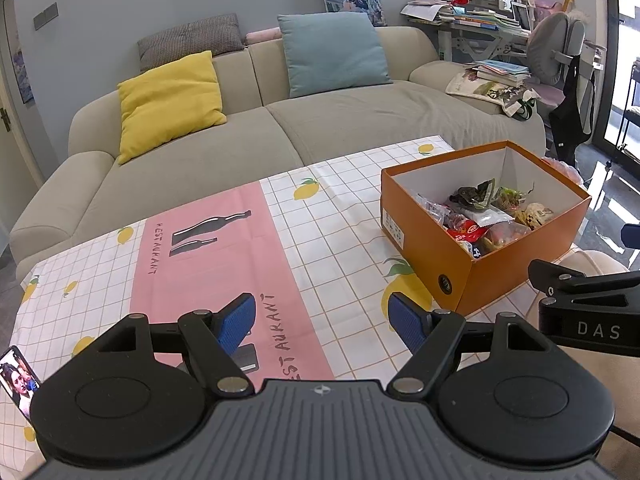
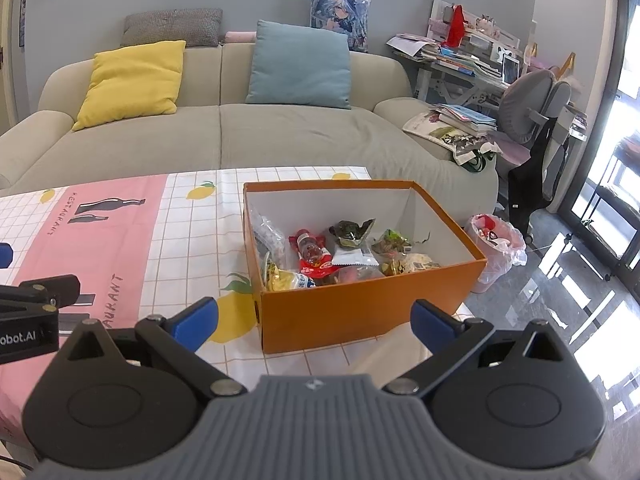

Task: Organize snacks

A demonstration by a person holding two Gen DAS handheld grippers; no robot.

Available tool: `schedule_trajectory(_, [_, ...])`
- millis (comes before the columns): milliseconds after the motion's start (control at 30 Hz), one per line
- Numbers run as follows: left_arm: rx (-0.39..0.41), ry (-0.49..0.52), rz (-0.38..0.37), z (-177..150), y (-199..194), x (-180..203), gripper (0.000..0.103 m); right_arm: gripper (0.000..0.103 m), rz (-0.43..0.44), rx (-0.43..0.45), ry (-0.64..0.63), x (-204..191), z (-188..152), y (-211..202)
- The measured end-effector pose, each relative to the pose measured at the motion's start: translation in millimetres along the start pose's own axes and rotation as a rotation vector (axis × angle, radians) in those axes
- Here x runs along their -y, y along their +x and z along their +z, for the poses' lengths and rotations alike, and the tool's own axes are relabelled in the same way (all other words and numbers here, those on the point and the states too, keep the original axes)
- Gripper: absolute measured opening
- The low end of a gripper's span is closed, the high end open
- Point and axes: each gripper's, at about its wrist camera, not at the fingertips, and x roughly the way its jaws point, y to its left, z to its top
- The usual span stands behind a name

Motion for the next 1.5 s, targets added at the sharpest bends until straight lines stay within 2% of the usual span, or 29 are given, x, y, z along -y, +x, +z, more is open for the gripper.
schedule_trajectory(1500, [0.004, -0.010, 0.002, 0.0, -1.1, -3.2, 0.088, 0.100, 0.012, -0.012, -0.005, 6.1, -0.1, 3.1])
